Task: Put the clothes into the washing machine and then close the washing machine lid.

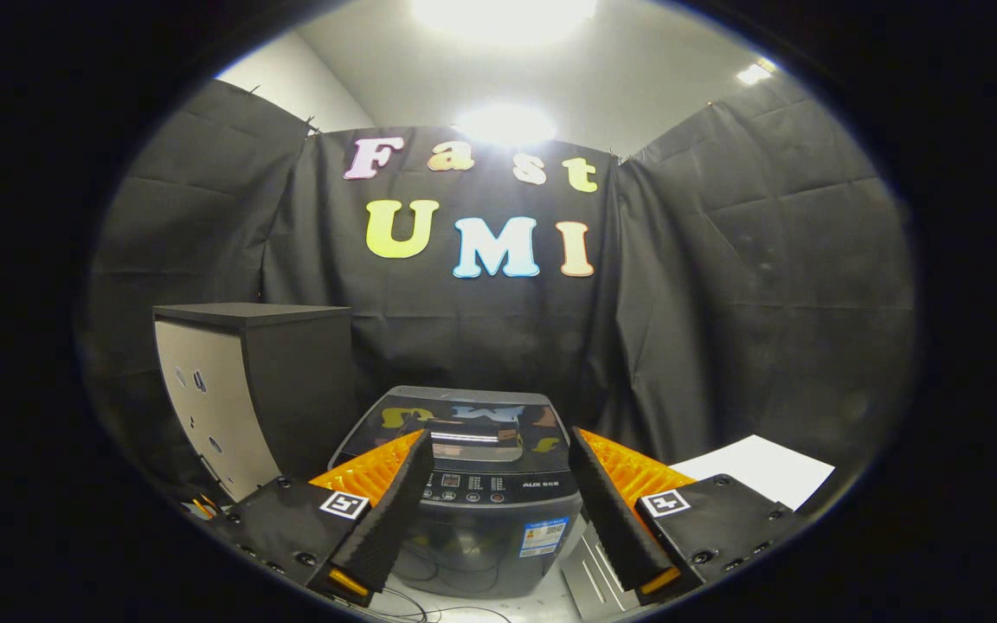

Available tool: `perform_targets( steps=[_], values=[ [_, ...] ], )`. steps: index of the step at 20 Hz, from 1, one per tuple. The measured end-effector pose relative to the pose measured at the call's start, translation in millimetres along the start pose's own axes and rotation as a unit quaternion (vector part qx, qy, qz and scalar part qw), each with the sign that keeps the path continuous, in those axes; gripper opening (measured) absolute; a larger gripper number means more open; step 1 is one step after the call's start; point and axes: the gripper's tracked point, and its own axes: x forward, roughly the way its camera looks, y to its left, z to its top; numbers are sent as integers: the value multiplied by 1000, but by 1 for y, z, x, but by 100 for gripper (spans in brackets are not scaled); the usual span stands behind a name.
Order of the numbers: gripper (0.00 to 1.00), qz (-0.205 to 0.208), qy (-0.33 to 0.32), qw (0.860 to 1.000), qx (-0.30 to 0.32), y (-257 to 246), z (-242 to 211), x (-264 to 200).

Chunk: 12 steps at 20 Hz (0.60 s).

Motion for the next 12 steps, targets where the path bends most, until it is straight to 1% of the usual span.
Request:
perform_targets(
  steps=[6,12],
  values=[
    [98,-4,-1,1000,12,-3,5,-2],
    [98,1,-1,1000,11,3,6,-4]
  ],
)
